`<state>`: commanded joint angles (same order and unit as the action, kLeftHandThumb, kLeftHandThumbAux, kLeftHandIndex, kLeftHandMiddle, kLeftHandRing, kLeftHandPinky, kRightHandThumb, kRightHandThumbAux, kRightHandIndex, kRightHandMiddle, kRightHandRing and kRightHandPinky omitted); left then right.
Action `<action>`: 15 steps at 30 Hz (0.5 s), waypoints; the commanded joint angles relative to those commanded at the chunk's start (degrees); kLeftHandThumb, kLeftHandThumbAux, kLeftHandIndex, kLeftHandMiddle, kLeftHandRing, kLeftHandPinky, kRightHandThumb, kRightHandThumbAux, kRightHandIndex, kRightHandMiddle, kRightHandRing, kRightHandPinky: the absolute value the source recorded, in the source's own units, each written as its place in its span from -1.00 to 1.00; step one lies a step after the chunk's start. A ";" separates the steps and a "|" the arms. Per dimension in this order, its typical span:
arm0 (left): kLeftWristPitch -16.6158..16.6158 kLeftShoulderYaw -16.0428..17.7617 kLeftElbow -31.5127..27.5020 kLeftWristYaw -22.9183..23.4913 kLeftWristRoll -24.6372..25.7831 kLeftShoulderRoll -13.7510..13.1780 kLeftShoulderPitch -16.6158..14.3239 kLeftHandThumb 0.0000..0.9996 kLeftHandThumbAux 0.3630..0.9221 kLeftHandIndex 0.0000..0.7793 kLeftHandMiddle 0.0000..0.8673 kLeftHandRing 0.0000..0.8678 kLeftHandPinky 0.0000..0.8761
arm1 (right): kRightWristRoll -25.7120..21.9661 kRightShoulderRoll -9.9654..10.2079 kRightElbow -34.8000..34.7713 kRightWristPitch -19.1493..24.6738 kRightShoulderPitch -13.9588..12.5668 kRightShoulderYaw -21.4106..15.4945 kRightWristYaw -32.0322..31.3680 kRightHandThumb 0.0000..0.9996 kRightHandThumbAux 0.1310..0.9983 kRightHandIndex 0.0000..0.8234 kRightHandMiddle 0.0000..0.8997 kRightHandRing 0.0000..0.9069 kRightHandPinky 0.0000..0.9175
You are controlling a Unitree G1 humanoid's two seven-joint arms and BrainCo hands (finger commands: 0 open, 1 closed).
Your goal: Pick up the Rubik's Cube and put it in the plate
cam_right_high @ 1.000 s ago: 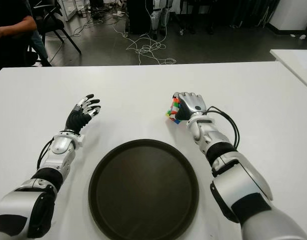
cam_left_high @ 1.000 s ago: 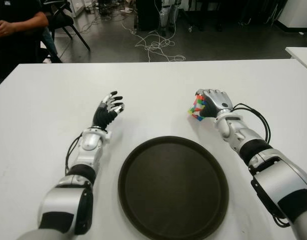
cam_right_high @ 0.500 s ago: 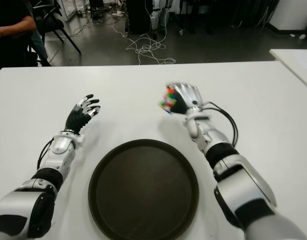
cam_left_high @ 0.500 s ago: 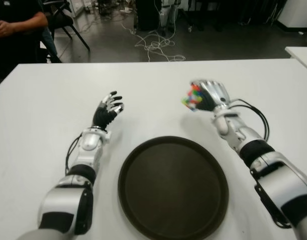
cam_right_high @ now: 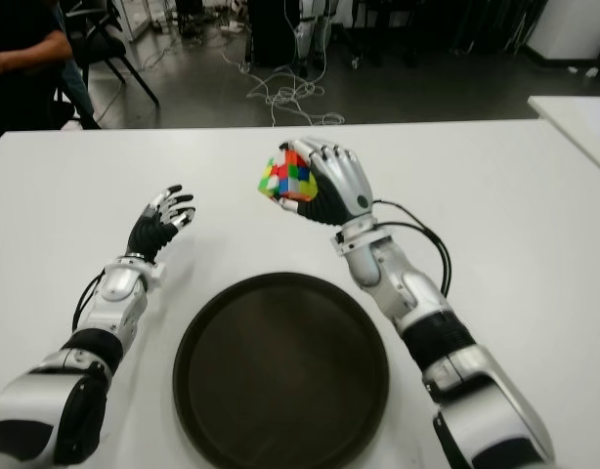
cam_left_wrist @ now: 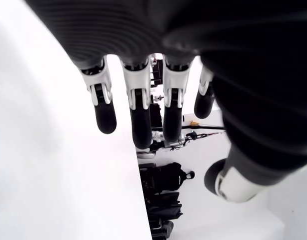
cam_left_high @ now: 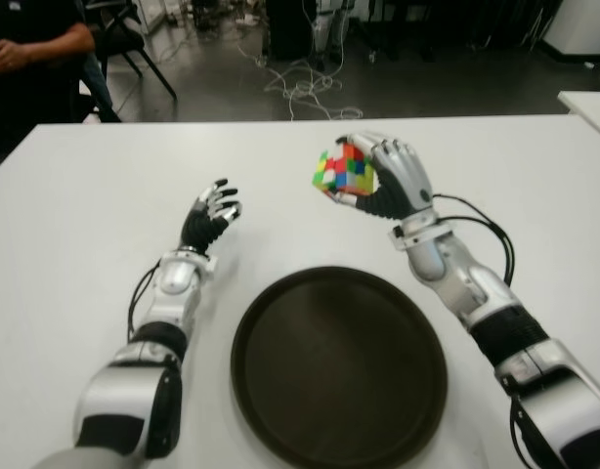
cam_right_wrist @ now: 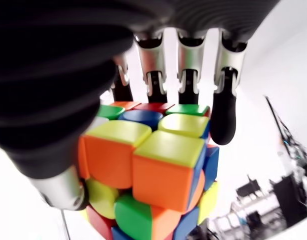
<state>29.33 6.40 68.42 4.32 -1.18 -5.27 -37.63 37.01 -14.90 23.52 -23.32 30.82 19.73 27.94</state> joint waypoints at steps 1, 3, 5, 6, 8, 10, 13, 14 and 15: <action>0.03 0.01 0.00 -0.04 0.01 0.02 0.00 -0.60 0.18 -0.73 -0.51 -0.51 -0.53 | -0.53 0.18 -0.56 -0.78 -0.39 -0.36 0.00 0.39 0.40 0.02 0.35 0.41 0.43; 0.04 0.05 0.07 -0.07 0.03 0.04 -0.05 -0.60 0.18 -0.73 -0.51 -0.50 -0.53 | -1.74 0.42 -1.06 -2.59 -0.83 -0.88 -0.36 0.39 0.39 0.02 0.38 0.44 0.46; 0.07 0.07 0.11 -0.07 0.05 0.05 -0.07 -0.59 0.19 -0.73 -0.51 -0.50 -0.53 | -2.82 0.61 -1.29 -4.30 -1.11 -1.35 -0.83 0.39 0.39 0.02 0.42 0.48 0.50; 0.09 0.08 0.10 -0.05 0.07 0.06 -0.06 -0.59 0.19 -0.73 -0.51 -0.50 -0.53 | -3.46 0.62 -1.20 -5.30 -1.15 -1.50 -1.28 0.39 0.39 0.02 0.44 0.50 0.52; 0.14 0.14 0.07 0.06 0.15 0.05 -0.05 -0.59 0.19 -0.73 -0.51 -0.50 -0.52 | -5.00 0.44 -0.90 -7.30 -1.11 -1.59 -3.04 0.39 0.39 0.03 0.48 0.53 0.55; 0.21 0.17 0.02 0.21 0.22 0.03 -0.04 -0.59 0.18 -0.73 -0.50 -0.50 -0.51 | -7.12 -0.11 -1.03 -9.05 -1.31 -1.31 -6.60 0.39 0.39 0.03 0.51 0.55 0.58; 0.27 0.14 0.02 0.17 0.18 0.01 -0.03 -0.58 0.17 -0.72 -0.50 -0.49 -0.50 | -10.85 -2.24 -3.02 -9.72 -2.11 -0.47 -15.40 0.39 0.39 0.03 0.53 0.57 0.59; 0.28 0.12 0.03 0.14 0.15 0.01 -0.03 -0.58 0.17 -0.72 -0.50 -0.49 -0.50 | -12.34 -3.20 -3.93 -9.75 -2.43 -0.14 -18.93 0.39 0.39 0.03 0.54 0.57 0.59; 0.27 0.11 0.05 0.15 0.13 -0.01 -0.05 -0.58 0.17 -0.72 -0.50 -0.50 -0.50 | -15.82 -5.58 -5.51 -9.86 -2.40 0.96 -26.05 0.39 0.39 0.03 0.54 0.58 0.60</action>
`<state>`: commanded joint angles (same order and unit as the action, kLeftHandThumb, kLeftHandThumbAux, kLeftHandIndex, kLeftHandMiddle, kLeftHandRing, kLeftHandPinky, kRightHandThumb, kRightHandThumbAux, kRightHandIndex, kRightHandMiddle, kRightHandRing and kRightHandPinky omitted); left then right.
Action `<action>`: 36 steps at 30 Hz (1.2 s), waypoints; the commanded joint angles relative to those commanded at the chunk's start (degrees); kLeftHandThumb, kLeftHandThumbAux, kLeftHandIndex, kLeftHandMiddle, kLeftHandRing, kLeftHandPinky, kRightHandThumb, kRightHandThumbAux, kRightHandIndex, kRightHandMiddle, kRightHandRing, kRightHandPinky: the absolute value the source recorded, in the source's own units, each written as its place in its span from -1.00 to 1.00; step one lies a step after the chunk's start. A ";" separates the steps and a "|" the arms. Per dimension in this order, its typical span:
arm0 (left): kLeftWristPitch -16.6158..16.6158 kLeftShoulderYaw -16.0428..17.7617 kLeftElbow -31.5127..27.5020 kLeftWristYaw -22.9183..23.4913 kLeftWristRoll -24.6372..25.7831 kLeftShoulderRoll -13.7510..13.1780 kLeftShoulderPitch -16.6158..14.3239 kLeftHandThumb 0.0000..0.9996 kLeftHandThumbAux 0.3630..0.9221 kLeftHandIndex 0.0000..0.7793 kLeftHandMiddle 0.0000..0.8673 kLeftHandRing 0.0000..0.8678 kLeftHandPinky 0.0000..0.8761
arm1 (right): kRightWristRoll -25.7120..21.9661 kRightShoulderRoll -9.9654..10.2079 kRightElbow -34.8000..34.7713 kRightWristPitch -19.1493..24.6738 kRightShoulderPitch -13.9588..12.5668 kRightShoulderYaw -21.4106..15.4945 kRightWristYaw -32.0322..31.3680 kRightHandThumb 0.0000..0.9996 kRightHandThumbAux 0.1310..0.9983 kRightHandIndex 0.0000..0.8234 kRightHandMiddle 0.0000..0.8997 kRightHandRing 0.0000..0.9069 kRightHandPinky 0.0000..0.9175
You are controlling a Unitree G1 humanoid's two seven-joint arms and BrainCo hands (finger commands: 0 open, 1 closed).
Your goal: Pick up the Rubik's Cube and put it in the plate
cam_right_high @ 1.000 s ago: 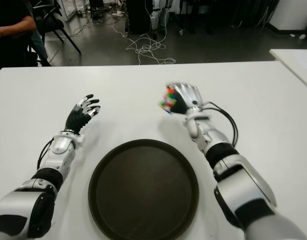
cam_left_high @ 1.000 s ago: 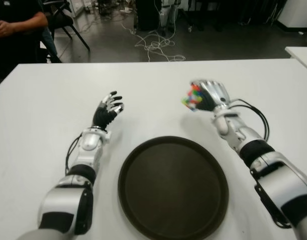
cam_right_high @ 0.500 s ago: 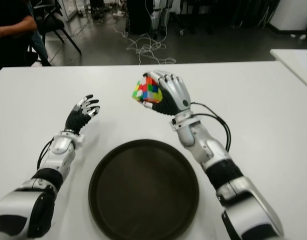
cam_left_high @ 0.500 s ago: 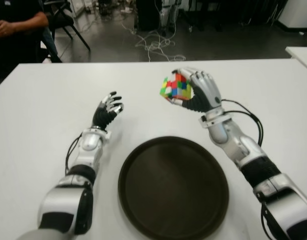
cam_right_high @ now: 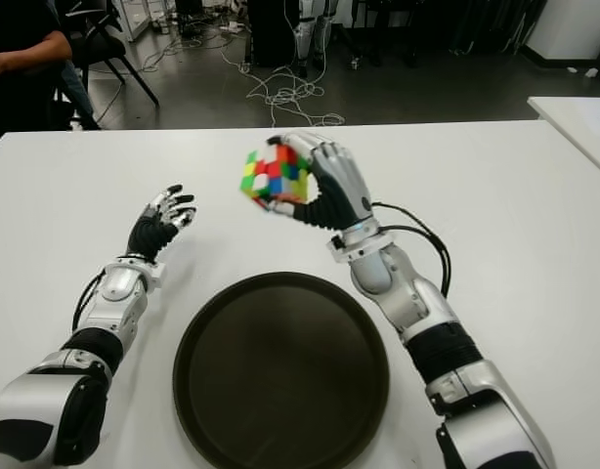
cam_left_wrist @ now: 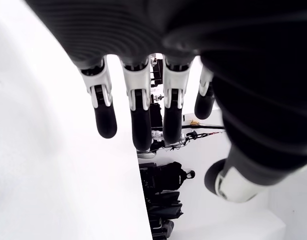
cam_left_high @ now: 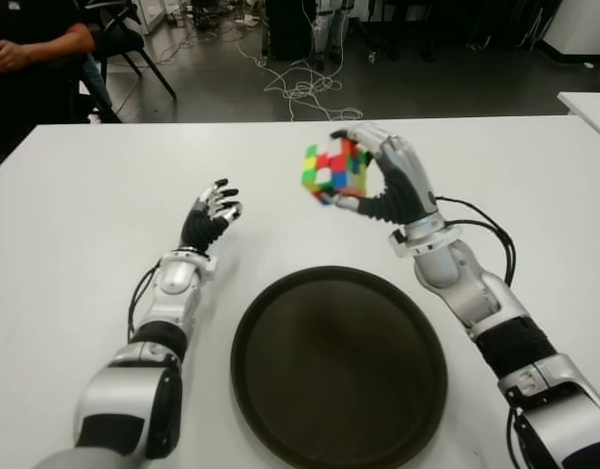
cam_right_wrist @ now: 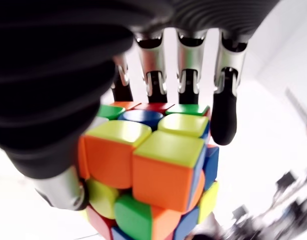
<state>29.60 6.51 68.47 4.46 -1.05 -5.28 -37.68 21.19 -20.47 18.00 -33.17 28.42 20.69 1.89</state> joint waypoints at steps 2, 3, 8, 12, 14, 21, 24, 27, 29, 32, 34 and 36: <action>-0.03 -0.03 0.00 0.12 -0.02 -0.05 -0.03 -0.59 0.15 -0.72 -0.50 -0.49 -0.50 | -5.04 -3.47 -2.27 0.21 0.46 1.88 -10.98 0.39 0.39 0.03 0.54 0.58 0.60; -0.05 -0.04 -0.01 0.19 -0.02 -0.08 -0.04 -0.59 0.15 -0.72 -0.51 -0.49 -0.50 | -6.72 -4.62 -3.04 0.44 0.74 2.62 -14.95 0.39 0.39 0.03 0.54 0.58 0.60; 0.06 -0.13 -0.13 0.53 -0.07 -0.18 0.01 -0.59 0.14 -0.73 -0.53 -0.50 -0.49 | -12.55 -7.40 -5.99 3.51 1.70 4.38 -27.85 0.40 0.39 0.03 0.54 0.58 0.59; 0.31 -0.16 -0.32 0.67 -0.06 -0.14 0.11 -0.58 0.18 -0.73 -0.53 -0.50 -0.51 | -15.13 -9.78 -9.66 8.71 2.22 4.94 -36.01 0.39 0.39 0.03 0.53 0.57 0.55; 0.34 -0.14 -0.34 0.68 -0.03 -0.13 0.11 -0.59 0.20 -0.73 -0.53 -0.51 -0.52 | -15.13 -10.54 -11.15 10.91 2.15 4.76 -38.32 0.39 0.39 0.03 0.52 0.56 0.53; 0.40 -0.04 -0.56 0.82 0.13 -0.11 0.21 -0.60 0.23 -0.74 -0.54 -0.52 -0.55 | -11.83 -10.77 -12.44 14.98 1.65 4.22 -42.07 0.38 0.39 0.03 0.46 0.48 0.43; 0.50 0.00 -0.78 0.61 0.15 -0.07 0.33 -0.60 0.25 -0.74 -0.54 -0.52 -0.55 | -9.86 -10.81 -13.70 16.16 1.15 3.89 -42.81 0.38 0.39 0.03 0.43 0.44 0.41; 0.42 0.02 -1.01 0.47 0.16 -0.10 0.45 -0.61 0.28 -0.73 -0.53 -0.52 -0.55 | -8.07 -10.83 -14.17 16.84 1.14 3.88 -43.48 0.38 0.39 0.03 0.37 0.38 0.34; 0.31 0.01 -1.20 0.46 0.14 -0.15 0.54 -0.62 0.28 -0.73 -0.53 -0.52 -0.55 | -6.75 -10.86 -14.74 17.80 1.10 3.97 -43.75 0.38 0.40 0.02 0.32 0.33 0.29; 0.23 -0.02 -1.42 0.46 0.11 -0.20 0.66 -0.62 0.27 -0.73 -0.53 -0.52 -0.53 | -5.10 -10.76 -15.62 19.11 0.94 3.94 -43.97 0.38 0.40 0.02 0.28 0.28 0.25; 0.29 -0.05 -1.54 0.43 0.06 -0.24 0.75 -0.61 0.27 -0.73 -0.54 -0.52 -0.53 | -3.20 -10.57 -16.40 20.18 0.67 4.06 -43.52 0.38 0.40 0.02 0.26 0.25 0.22; 0.36 -0.08 -1.62 0.40 0.01 -0.26 0.81 -0.61 0.27 -0.73 -0.54 -0.52 -0.52 | -1.41 -10.31 -17.02 21.24 0.42 4.25 -43.11 0.38 0.40 0.02 0.25 0.22 0.20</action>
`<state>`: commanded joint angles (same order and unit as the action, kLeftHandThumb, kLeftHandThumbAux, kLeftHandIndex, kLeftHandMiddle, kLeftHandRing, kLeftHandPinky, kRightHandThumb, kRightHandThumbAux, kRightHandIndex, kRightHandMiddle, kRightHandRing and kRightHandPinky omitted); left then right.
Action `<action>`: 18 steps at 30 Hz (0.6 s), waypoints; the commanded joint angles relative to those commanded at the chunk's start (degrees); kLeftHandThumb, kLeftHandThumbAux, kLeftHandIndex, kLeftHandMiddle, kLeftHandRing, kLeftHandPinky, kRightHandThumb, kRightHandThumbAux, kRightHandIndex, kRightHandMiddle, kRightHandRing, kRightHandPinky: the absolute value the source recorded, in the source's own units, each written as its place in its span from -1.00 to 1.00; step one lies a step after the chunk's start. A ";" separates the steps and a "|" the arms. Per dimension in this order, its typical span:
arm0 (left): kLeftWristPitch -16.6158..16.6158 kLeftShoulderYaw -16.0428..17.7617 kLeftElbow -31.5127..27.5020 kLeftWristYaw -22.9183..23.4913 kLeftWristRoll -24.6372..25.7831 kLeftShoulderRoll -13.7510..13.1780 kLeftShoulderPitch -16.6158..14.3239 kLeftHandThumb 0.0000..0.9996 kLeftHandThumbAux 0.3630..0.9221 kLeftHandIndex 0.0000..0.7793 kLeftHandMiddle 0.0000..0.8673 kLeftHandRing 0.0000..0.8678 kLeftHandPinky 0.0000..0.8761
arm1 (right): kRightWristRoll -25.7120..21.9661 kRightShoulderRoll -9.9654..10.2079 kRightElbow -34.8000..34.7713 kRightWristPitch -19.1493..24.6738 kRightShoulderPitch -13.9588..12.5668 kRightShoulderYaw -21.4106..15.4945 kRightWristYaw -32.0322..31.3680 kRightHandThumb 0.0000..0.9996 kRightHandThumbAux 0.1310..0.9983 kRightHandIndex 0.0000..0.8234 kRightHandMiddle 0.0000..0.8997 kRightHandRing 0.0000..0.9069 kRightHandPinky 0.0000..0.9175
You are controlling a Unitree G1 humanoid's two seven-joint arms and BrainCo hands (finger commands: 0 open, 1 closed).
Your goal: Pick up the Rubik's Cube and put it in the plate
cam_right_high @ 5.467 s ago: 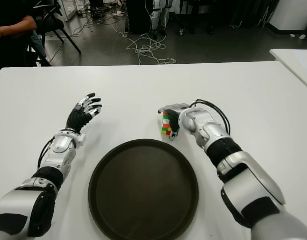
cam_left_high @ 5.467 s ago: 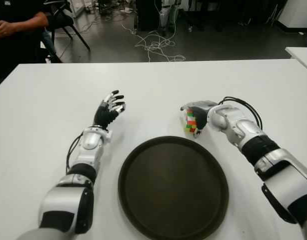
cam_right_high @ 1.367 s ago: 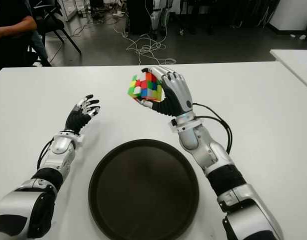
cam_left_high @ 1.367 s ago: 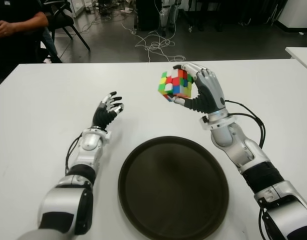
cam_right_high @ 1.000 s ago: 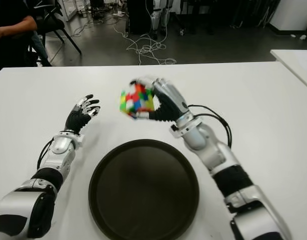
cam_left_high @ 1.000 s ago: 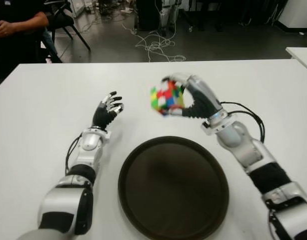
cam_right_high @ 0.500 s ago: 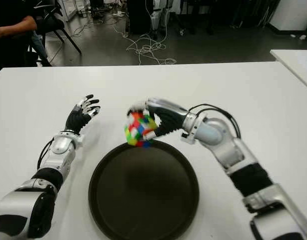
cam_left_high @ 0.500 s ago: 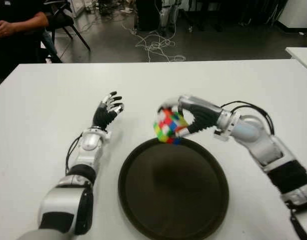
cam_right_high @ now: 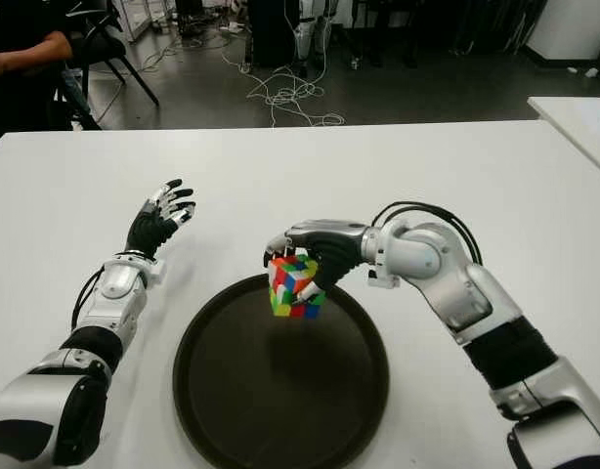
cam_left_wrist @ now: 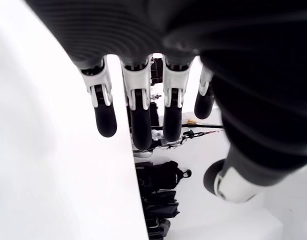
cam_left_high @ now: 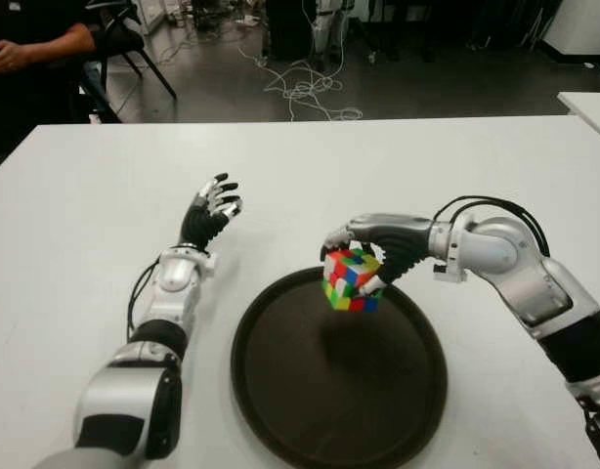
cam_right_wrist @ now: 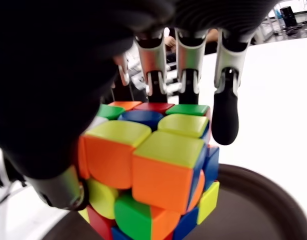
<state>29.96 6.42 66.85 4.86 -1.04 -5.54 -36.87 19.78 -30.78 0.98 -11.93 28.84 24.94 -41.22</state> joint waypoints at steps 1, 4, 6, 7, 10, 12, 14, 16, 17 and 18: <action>0.05 -0.03 -0.06 0.00 -0.03 -0.02 0.04 -0.60 0.28 -0.73 -0.53 -0.51 -0.51 | 1.15 0.17 -0.30 0.67 -0.07 0.21 0.23 0.38 0.40 0.02 0.22 0.18 0.17; 0.09 -0.07 -0.15 -0.01 -0.08 -0.07 0.11 -0.60 0.30 -0.72 -0.53 -0.52 -0.52 | 3.46 0.61 -0.82 1.96 -0.07 0.62 0.43 0.38 0.40 0.02 0.18 0.12 0.13; 0.06 -0.08 -0.18 -0.07 -0.11 -0.09 0.11 -0.60 0.30 -0.72 -0.53 -0.52 -0.55 | 5.38 1.10 -0.84 2.68 0.24 1.25 0.59 0.38 0.40 0.01 0.14 0.08 0.09; 0.05 -0.09 -0.19 -0.08 -0.11 -0.10 0.11 -0.60 0.31 -0.72 -0.53 -0.53 -0.55 | 5.95 1.28 -0.88 2.90 0.28 1.37 0.61 0.38 0.40 0.01 0.13 0.06 0.07; 0.03 -0.12 -0.22 -0.08 -0.15 -0.11 0.05 -0.61 0.31 -0.73 -0.53 -0.53 -0.56 | 8.02 2.14 -1.02 2.83 0.00 1.74 1.92 0.39 0.40 0.01 0.10 0.04 0.04; 0.05 -0.15 -0.21 0.00 -0.18 -0.13 0.02 -0.61 0.31 -0.73 -0.54 -0.54 -0.57 | 8.98 2.76 -0.96 2.34 -0.33 1.89 3.03 0.39 0.40 0.00 0.08 0.03 0.04; 0.08 -0.20 -0.19 0.06 -0.21 -0.12 0.00 -0.61 0.30 -0.74 -0.56 -0.55 -0.58 | 9.32 3.19 -0.84 1.51 -0.73 1.81 4.09 0.39 0.40 0.00 0.07 0.03 0.04; 0.13 -0.28 -0.12 -0.03 -0.31 -0.13 -0.01 -0.62 0.27 -0.74 -0.56 -0.55 -0.58 | 9.59 4.12 -0.85 -0.29 -2.09 1.56 6.88 0.39 0.40 0.00 0.03 0.01 0.02; 0.15 -0.32 -0.07 -0.14 -0.37 -0.12 -0.02 -0.62 0.25 -0.74 -0.56 -0.55 -0.58 | 9.76 4.56 -0.72 -1.23 -2.75 1.50 8.32 0.39 0.40 0.00 0.02 0.00 0.00; 0.16 -0.34 -0.04 -0.22 -0.40 -0.11 -0.03 -0.63 0.25 -0.74 -0.55 -0.55 -0.58 | 9.87 4.81 -0.59 -1.88 -3.16 1.48 9.29 0.39 0.40 0.00 0.01 0.00 -0.01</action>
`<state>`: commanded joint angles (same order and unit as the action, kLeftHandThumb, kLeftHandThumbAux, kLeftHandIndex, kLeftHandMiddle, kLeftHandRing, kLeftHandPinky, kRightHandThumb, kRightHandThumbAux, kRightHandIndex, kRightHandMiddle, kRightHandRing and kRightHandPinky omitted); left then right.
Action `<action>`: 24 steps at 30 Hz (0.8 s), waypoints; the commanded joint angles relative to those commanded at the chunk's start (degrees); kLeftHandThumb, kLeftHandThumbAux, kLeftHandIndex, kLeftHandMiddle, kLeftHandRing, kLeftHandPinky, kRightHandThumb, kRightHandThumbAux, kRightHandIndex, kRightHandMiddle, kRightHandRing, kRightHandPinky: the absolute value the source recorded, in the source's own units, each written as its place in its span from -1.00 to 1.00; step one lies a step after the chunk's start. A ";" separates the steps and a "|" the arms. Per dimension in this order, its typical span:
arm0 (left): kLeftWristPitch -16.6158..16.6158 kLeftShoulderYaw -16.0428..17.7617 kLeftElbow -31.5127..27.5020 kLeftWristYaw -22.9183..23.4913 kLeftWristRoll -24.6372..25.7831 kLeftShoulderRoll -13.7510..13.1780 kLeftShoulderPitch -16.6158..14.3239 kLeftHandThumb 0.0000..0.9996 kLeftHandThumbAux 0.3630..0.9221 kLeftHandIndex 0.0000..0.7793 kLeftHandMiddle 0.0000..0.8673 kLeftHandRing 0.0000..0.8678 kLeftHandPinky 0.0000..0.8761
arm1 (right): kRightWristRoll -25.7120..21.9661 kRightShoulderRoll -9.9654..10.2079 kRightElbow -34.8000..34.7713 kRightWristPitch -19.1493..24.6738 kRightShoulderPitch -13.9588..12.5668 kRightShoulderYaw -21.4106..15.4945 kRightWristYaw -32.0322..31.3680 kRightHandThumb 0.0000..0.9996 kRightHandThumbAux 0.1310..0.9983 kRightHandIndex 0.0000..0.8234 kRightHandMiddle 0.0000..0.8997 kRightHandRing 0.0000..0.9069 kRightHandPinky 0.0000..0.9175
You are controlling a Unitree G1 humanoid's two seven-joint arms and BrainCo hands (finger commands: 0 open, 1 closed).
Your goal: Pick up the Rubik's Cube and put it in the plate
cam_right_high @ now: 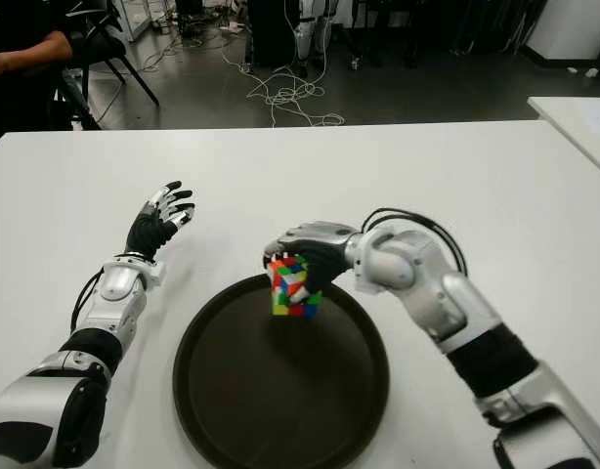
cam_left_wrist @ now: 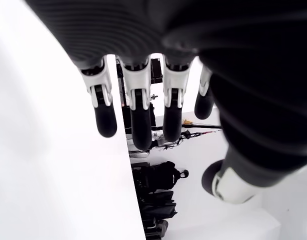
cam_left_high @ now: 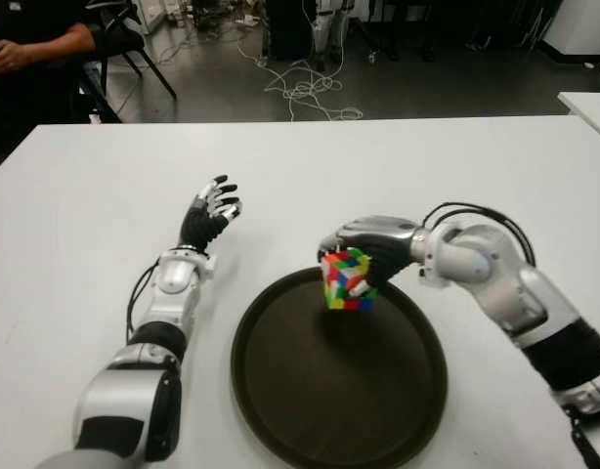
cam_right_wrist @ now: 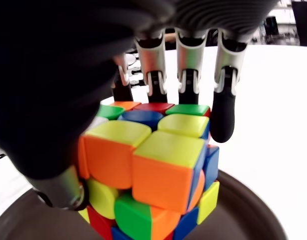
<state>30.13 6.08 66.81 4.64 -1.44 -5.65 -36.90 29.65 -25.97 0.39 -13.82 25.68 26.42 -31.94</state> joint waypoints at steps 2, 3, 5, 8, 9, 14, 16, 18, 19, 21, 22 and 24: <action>0.03 -0.04 0.04 -0.19 -0.06 0.04 -0.01 -0.62 0.23 -0.73 -0.54 -0.54 -0.56 | 0.20 0.40 0.55 -1.26 -0.60 0.06 1.71 0.38 0.40 0.00 -0.02 -0.01 -0.04; 0.10 -0.06 0.05 -0.31 -0.09 0.04 0.00 -0.62 0.23 -0.73 -0.54 -0.54 -0.56 | 0.33 1.00 1.42 -2.56 -1.08 0.18 3.46 0.38 0.40 0.00 -0.02 -0.01 -0.04; 0.18 -0.10 0.06 -0.48 -0.13 0.06 0.01 -0.63 0.21 -0.73 -0.54 -0.54 -0.55 | 0.40 2.14 3.24 -5.10 -1.88 0.25 6.64 0.38 0.40 0.00 -0.03 -0.01 -0.03; 0.22 -0.16 0.05 -0.61 -0.17 0.09 0.00 -0.64 0.22 -0.74 -0.55 -0.54 -0.56 | 0.40 2.98 5.08 -7.54 -2.33 0.17 9.23 0.38 0.40 0.00 -0.11 -0.05 -0.09; 0.22 -0.19 -0.01 -0.64 -0.18 0.10 0.02 -0.65 0.22 -0.74 -0.55 -0.54 -0.56 | 0.16 3.31 5.73 -8.48 -2.50 0.01 10.13 0.38 0.40 0.00 -0.12 -0.06 -0.10; -0.08 -0.27 -0.07 -1.00 -0.18 0.13 -0.05 -0.64 0.24 -0.76 -0.57 -0.56 -0.57 | -1.98 4.58 6.91 -10.29 -3.35 -0.46 10.73 0.35 0.42 -0.03 -0.59 -0.51 -0.52; -0.19 -0.27 0.03 -1.12 -0.16 0.13 -0.10 -0.64 0.22 -0.76 -0.57 -0.56 -0.57 | -2.88 4.64 6.77 -9.86 -3.38 -0.47 9.59 0.34 0.42 -0.04 -0.72 -0.65 -0.63; -0.20 -0.20 0.06 -1.16 -0.06 0.17 -0.09 -0.64 0.21 -0.76 -0.57 -0.56 -0.57 | -3.67 4.67 6.55 -8.81 -3.29 -0.35 7.99 0.33 0.42 -0.04 -0.78 -0.72 -0.68; -0.19 -0.14 0.08 -1.08 0.05 0.20 -0.08 -0.62 0.21 -0.75 -0.56 -0.55 -0.56 | -3.78 4.68 6.46 -8.27 -3.20 -0.22 7.31 -0.31 0.51 -0.51 -0.89 -0.86 -0.77; -0.17 -0.06 0.11 -0.94 0.21 0.22 -0.09 -0.60 0.22 -0.75 -0.55 -0.54 -0.55 | -3.76 4.71 6.31 -7.66 -3.11 -0.10 6.58 -0.65 0.52 -0.75 -0.94 -0.93 -0.84; -0.17 -0.04 0.13 -0.88 0.26 0.23 -0.10 -0.59 0.22 -0.75 -0.55 -0.54 -0.55 | -3.71 4.74 6.25 -7.49 -3.09 -0.10 6.37 -0.77 0.52 -0.84 -0.97 -0.95 -0.87; -0.07 0.04 0.22 -0.60 0.41 0.22 -0.11 -0.57 0.23 -0.74 -0.55 -0.54 -0.55 | -3.21 4.84 6.09 -7.17 -3.11 -0.08 6.27 -0.88 0.51 -0.92 -0.98 -0.98 -0.91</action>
<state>30.06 6.12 67.02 4.04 -1.03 -5.44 -37.01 26.44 -21.13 6.48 -20.99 22.57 26.34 -25.67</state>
